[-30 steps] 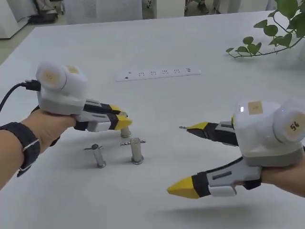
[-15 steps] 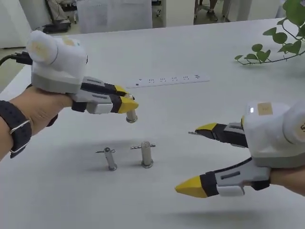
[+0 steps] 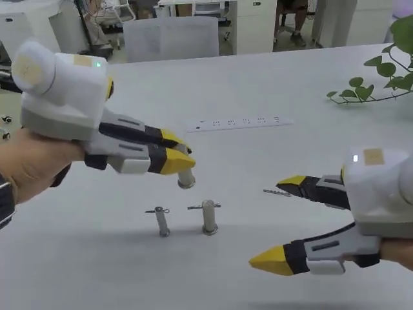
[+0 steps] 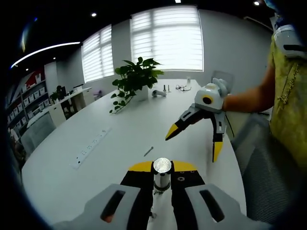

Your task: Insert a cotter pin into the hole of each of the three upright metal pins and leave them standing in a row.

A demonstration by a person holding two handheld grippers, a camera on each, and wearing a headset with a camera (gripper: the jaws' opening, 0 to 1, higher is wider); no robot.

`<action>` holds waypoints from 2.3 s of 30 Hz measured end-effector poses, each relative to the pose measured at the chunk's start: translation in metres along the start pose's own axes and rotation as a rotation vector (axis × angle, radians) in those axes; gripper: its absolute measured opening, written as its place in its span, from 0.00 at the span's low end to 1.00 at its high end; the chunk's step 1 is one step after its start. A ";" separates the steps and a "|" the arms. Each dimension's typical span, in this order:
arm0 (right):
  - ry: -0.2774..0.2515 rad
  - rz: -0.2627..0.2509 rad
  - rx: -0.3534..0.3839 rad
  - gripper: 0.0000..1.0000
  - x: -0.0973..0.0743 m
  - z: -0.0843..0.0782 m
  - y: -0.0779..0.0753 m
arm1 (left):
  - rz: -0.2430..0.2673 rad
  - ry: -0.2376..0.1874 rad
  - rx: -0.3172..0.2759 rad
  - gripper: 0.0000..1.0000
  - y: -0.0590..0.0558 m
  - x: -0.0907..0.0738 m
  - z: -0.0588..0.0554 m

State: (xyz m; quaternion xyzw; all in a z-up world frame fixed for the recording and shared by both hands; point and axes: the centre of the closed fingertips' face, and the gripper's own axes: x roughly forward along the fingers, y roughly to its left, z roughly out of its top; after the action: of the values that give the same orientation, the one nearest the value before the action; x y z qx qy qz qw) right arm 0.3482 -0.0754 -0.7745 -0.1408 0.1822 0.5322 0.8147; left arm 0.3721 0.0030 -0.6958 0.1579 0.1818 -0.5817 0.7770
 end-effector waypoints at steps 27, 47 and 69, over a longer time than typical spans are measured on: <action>0.022 -0.004 0.013 0.85 -0.010 -0.011 0.003 | -0.147 0.093 -0.036 0.10 -0.061 0.060 -0.089; 0.054 -0.007 0.019 0.85 -0.012 -0.019 0.004 | -0.246 0.084 0.072 0.11 -0.068 0.069 -0.101; 0.088 -0.001 0.017 0.84 -0.010 -0.024 0.005 | -0.343 0.014 0.129 0.12 -0.073 0.067 -0.099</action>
State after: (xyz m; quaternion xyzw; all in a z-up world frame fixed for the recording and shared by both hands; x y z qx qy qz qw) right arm 0.3362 -0.0915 -0.7919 -0.1573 0.2223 0.5237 0.8072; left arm 0.3098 -0.0282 -0.8167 0.1782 0.1739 -0.7151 0.6532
